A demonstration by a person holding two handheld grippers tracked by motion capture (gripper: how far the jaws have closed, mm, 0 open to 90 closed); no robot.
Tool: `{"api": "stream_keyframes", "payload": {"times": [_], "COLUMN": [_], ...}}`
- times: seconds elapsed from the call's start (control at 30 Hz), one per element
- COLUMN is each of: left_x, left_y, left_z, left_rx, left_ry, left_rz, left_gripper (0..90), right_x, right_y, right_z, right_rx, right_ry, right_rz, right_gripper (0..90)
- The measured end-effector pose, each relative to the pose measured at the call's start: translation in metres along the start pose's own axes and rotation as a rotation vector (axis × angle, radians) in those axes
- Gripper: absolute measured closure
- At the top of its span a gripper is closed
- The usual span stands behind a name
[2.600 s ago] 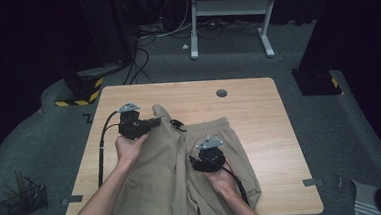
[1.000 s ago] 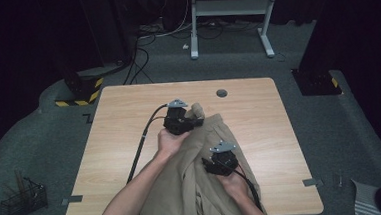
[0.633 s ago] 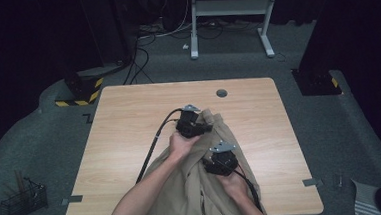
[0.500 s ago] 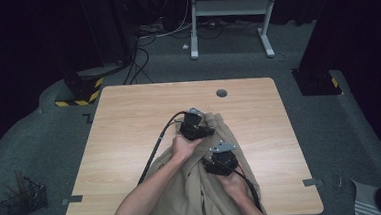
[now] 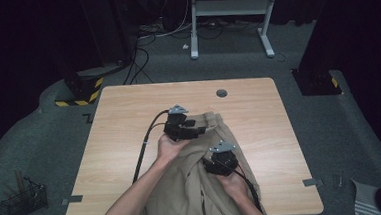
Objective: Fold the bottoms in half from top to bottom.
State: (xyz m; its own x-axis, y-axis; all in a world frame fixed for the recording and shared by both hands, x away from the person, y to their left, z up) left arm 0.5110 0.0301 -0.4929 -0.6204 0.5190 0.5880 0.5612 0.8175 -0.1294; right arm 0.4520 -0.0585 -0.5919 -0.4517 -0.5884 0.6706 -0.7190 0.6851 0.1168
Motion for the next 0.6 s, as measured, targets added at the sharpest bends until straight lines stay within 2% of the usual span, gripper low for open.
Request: {"api": "stream_keyframes", "payload": {"times": [0.07,0.17,0.27,0.4,0.43,0.47,0.53,0.6], "left_x": [0.011,0.025,0.034,0.039,0.039,0.04,0.038,0.035], "left_y": [0.01,0.021,0.029,0.034,0.035,0.036,0.038,0.038], "left_z": [0.009,0.028,0.049,0.08,0.089,0.093,0.105,0.111], "left_rx": [-0.001,0.035,0.046,0.022,0.02,0.019,0.036,0.035], "left_ry": [-0.001,0.005,0.024,0.092,0.109,0.117,0.14,0.158], "left_rz": [-0.027,-0.026,-0.044,-0.076,-0.091,-0.098,-0.097,-0.102], "left_gripper": [36.7,35.2,33.6,33.7,34.4,36.6,41.6,51.9], "right_x": [0.0,0.0,0.0,0.001,0.002,0.006,0.012,0.018], "right_y": [0.0,0.0,-0.001,0.0,0.001,0.005,0.013,0.026], "right_z": [0.0,0.0,0.0,0.0,0.001,0.001,0.0,0.004], "right_rx": [0.002,0.0,-0.002,-0.011,-0.016,-0.025,-0.026,-0.003], "right_ry": [-0.001,0.0,0.0,0.0,0.002,-0.01,-0.035,-0.025], "right_rz": [0.002,0.001,-0.003,-0.011,-0.015,-0.04,-0.075,-0.103], "right_gripper": [36.4,36.3,36.3,36.7,38.2,39.4,39.8,39.9]}}
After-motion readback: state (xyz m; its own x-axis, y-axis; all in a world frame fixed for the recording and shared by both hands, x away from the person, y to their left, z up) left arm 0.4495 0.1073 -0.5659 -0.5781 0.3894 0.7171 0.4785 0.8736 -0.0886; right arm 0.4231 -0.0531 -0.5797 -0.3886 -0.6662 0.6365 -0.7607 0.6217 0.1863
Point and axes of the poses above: each handheld gripper's, and its own axes: x roughly backward along the jaws, z roughly out of its underside, y roughly to its left, the point moved 10 cm from there along -x, roughly forward along the jaws, and after that the axes turned 13 degrees about -z, right-handed, at the moved point
